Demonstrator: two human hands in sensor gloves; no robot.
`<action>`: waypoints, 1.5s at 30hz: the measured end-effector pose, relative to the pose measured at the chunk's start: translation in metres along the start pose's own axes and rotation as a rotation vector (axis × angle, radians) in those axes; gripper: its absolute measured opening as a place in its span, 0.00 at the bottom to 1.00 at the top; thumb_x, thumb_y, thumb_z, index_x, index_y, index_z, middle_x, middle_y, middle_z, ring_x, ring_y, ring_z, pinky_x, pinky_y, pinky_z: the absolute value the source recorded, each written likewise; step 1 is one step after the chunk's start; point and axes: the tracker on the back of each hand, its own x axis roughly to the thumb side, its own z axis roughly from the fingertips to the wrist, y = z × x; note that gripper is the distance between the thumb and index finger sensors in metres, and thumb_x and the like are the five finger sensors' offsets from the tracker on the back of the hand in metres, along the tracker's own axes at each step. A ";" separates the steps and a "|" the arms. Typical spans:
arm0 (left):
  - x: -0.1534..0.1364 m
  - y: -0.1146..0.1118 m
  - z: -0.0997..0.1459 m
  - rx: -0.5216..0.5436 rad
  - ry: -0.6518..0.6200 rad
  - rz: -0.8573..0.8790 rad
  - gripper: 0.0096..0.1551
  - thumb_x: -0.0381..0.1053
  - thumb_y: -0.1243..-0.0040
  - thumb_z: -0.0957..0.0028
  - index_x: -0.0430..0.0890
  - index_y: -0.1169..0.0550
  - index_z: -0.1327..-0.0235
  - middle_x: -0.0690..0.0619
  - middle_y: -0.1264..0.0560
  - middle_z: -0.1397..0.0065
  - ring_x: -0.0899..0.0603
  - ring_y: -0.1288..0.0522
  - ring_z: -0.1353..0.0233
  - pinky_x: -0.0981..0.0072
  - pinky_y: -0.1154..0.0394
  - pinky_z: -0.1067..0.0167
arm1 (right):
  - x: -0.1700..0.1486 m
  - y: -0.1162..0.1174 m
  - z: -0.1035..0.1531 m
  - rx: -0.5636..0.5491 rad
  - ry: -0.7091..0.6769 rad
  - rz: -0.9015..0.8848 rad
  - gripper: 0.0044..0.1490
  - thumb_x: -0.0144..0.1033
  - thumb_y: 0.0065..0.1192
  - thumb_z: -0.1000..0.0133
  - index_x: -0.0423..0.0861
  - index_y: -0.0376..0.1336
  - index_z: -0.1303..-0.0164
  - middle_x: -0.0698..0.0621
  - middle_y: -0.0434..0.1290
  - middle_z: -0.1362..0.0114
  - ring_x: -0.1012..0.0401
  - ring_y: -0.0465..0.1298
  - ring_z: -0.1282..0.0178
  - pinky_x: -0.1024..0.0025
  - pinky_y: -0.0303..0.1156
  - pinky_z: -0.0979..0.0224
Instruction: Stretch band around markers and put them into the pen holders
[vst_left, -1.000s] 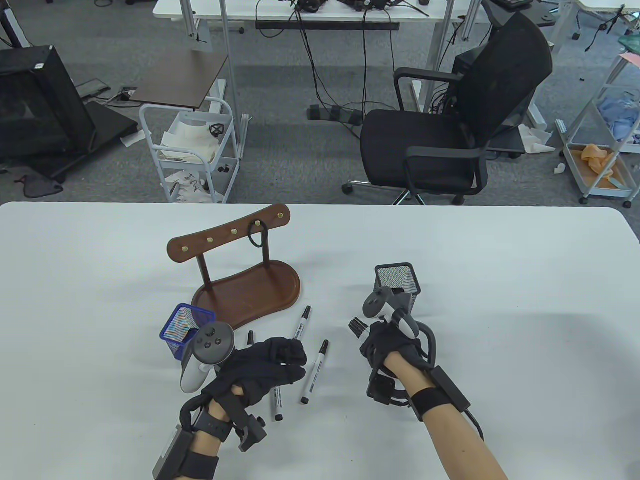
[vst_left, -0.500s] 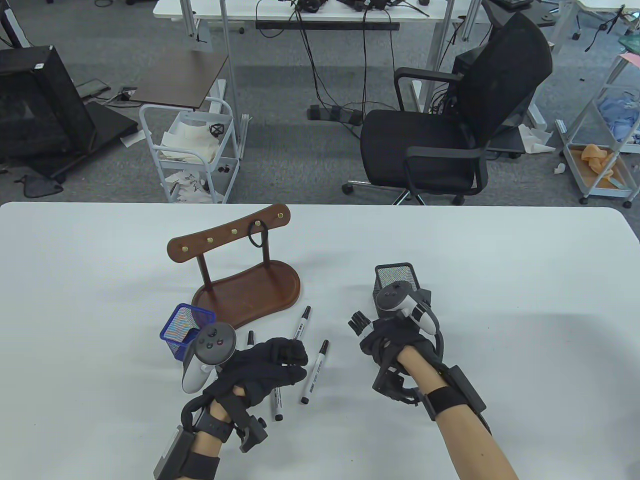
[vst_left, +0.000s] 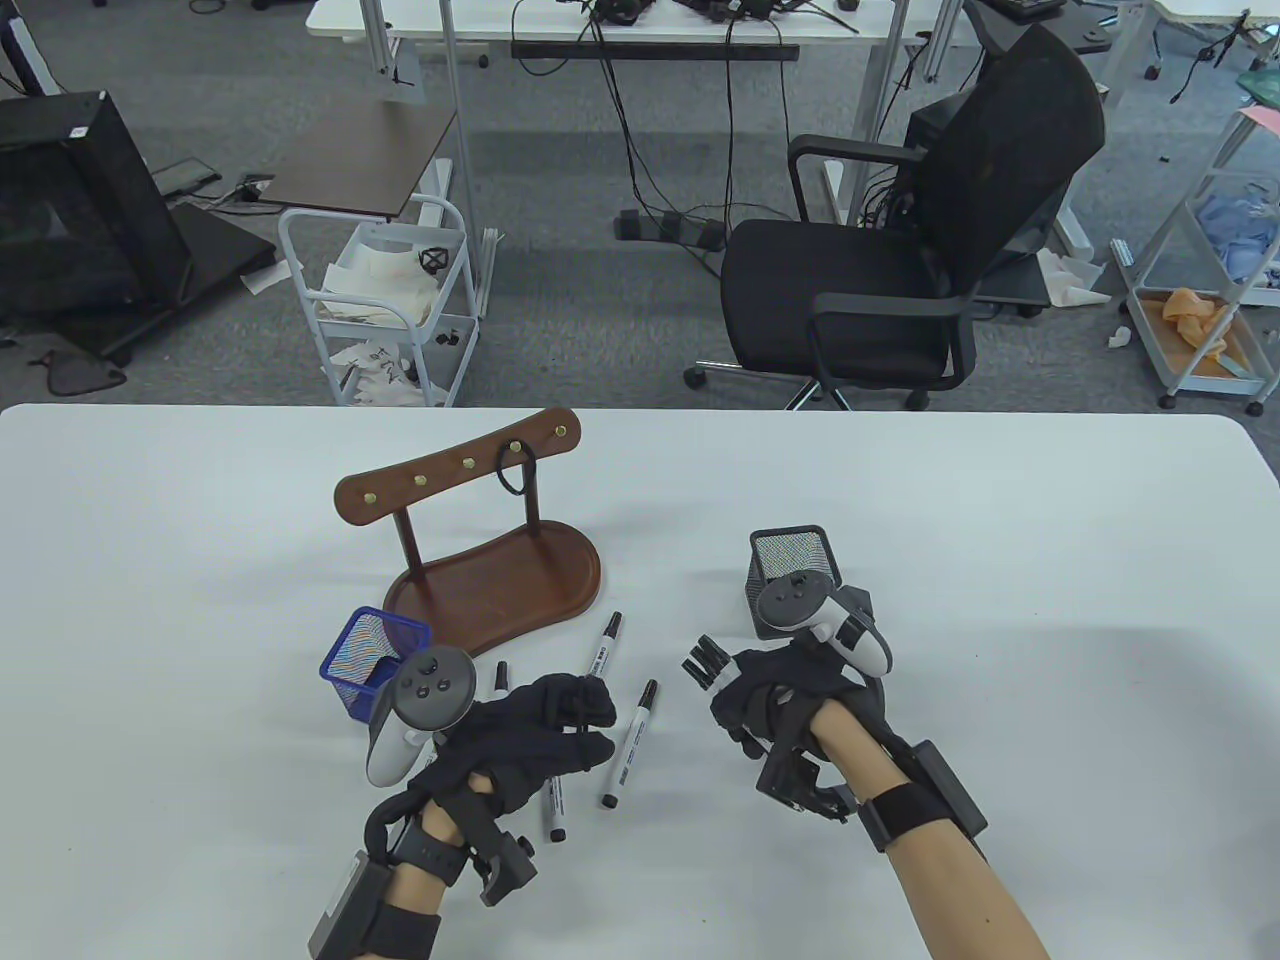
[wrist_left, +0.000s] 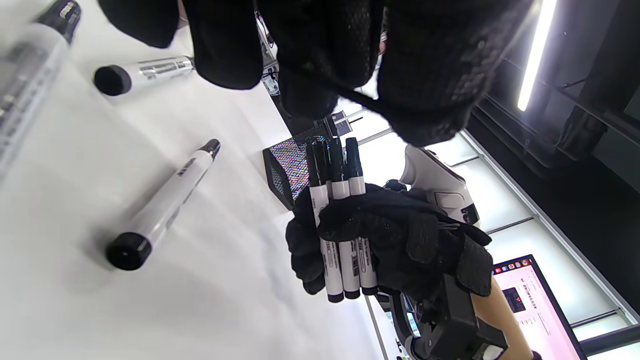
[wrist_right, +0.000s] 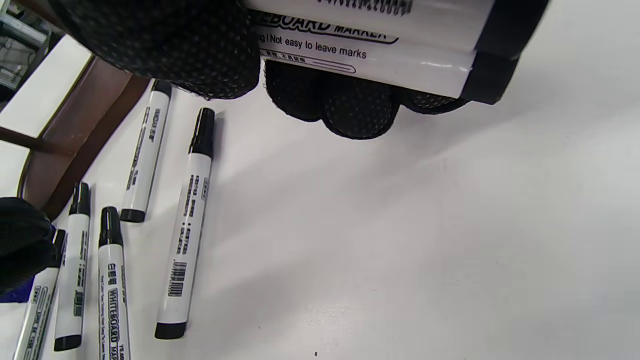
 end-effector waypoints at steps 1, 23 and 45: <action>0.000 0.000 0.000 -0.001 0.000 -0.001 0.39 0.54 0.26 0.46 0.42 0.31 0.26 0.45 0.24 0.24 0.28 0.34 0.20 0.26 0.40 0.27 | 0.001 0.001 0.001 -0.017 -0.017 0.016 0.28 0.39 0.73 0.44 0.50 0.60 0.37 0.51 0.77 0.36 0.53 0.81 0.41 0.49 0.77 0.32; 0.001 -0.003 -0.001 0.000 0.000 -0.040 0.43 0.54 0.25 0.48 0.41 0.33 0.24 0.43 0.26 0.21 0.27 0.35 0.19 0.25 0.41 0.26 | 0.054 0.044 0.035 0.035 -0.250 0.211 0.27 0.37 0.74 0.44 0.52 0.61 0.38 0.51 0.77 0.36 0.52 0.81 0.41 0.49 0.76 0.30; 0.004 -0.008 -0.002 -0.042 -0.010 -0.114 0.47 0.54 0.23 0.49 0.40 0.33 0.22 0.41 0.27 0.20 0.25 0.38 0.18 0.24 0.42 0.26 | 0.075 0.064 0.031 0.087 -0.250 0.304 0.27 0.37 0.74 0.43 0.51 0.61 0.37 0.50 0.77 0.36 0.51 0.81 0.41 0.48 0.75 0.31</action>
